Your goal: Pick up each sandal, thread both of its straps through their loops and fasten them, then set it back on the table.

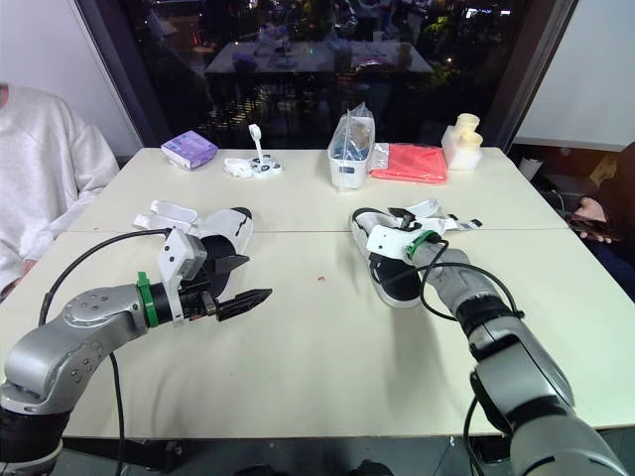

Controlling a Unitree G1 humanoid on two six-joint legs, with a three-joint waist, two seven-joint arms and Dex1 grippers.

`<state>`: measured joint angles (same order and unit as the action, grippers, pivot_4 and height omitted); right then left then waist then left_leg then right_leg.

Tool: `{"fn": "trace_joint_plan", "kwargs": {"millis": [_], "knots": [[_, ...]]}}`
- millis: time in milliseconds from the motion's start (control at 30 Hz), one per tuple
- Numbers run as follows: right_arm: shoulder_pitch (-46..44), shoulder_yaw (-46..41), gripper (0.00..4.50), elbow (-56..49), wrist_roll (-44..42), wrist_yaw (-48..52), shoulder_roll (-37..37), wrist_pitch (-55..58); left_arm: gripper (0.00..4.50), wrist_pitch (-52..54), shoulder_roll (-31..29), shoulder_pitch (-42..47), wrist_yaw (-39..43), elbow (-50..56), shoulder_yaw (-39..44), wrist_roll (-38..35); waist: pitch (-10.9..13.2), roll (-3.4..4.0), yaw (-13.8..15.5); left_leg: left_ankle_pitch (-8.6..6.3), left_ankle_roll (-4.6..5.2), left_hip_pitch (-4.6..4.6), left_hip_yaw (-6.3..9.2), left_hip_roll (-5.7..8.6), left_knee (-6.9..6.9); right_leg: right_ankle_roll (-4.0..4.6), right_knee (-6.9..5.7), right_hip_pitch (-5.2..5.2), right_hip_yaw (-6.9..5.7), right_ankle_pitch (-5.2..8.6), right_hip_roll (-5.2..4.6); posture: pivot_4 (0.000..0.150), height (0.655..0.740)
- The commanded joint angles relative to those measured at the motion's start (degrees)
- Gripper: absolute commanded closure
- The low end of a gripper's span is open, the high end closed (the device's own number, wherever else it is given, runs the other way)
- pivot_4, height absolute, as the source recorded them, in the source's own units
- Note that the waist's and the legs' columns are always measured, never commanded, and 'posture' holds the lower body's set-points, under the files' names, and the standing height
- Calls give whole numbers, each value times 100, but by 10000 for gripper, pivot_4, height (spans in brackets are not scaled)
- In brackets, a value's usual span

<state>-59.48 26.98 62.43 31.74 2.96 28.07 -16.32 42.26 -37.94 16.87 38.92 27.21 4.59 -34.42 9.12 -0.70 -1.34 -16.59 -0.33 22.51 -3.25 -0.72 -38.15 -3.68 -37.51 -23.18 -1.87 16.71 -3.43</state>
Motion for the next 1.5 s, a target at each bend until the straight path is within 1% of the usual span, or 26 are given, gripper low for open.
{"fn": "trace_joint_plan", "kwargs": {"millis": [33,133,300,333,500,567,733,867,900,1000,1133,1267,1500], "knots": [[-403,75,8338,596,247,-501,-174,-236,0,-102,2,8,-54,226,52,15,0,0,3,0,-1,0,1,0,0,0,-1,0,0,0,0,1500,7400],[-586,81,16987,881,314,-619,-324,-318,0,-107,-1,-35,-106,271,73,19,0,0,27,1,-1,1,1,0,1,0,-2,0,0,0,0,1500,7400],[-758,144,42532,1033,480,-649,-432,-485,0,-112,20,-60,-194,285,85,27,0,0,10,1,-1,1,1,0,-2,0,-4,0,0,0,-1,1500,7400],[-770,147,44259,1047,498,-643,-436,-510,0,-114,22,-61,-207,286,82,26,0,1,1,1,-1,1,1,0,-2,0,-7,-2,0,0,-1,1500,7400],[-793,293,44259,937,740,-747,-233,-867,0,-151,69,44,-227,181,3,72,0,1,-5,1,-2,1,1,-1,-1,0,-10,-4,0,0,0,1500,7400],[-762,479,44259,719,972,-802,19,-1437,0,-194,96,116,-223,102,-33,108,2,4,17,1,-2,1,1,-1,-1,0,-9,-4,1,0,-1,1500,7400],[-502,895,44259,-339,1450,-798,1025,-3473,0,-349,121,318,-123,-217,-62,215,5,8,33,1,-2,4,1,2,-1,-1,-5,-7,0,0,-1,1500,7400],[-194,909,44259,-1341,1412,-512,1676,-4935,0,-486,136,434,-48,-404,-130,305,5,7,20,1,-2,3,1,1,1,-1,-5,-8,1,0,1,1500,7400],[-138,880,44259,-1464,1380,-430,1740,-5097,0,-502,144,450,-37,-427,-139,322,5,7,6,1,-2,3,1,0,1,-1,-5,-7,1,0,3,1500,7400],[191,775,44259,-2347,1213,-207,1933,-5846,0,-536,209,537,-11,-480,-202,364,5,7,-2,2,-4,0,-1,-2,-1,-1,-11,-7,5,0,5,1500,7400],[480,681,44259,-2715,1097,85,1882,-6027,0,-533,244,581,33,-496,-224,395,6,7,15,4,-7,-4,-1,-5,-5,-1,-19,-6,5,0,7,1500,7400],[765,648,44259,-3000,1183,225,1756,-6142,0,-500,248,604,60,-471,-247,398,6,7,53,4,-6,-4,0,-5,-14,-1,-25,-3,5,0,6,1500,7400],[1039,614,44259,-3187,1318,433,1591,-6289,0,-441,229,574,76,-378,-271,370,6,6,37,4,-6,-5,-1,-5,-15,0,-27,-3,5,0,6,1500,7400]]}}
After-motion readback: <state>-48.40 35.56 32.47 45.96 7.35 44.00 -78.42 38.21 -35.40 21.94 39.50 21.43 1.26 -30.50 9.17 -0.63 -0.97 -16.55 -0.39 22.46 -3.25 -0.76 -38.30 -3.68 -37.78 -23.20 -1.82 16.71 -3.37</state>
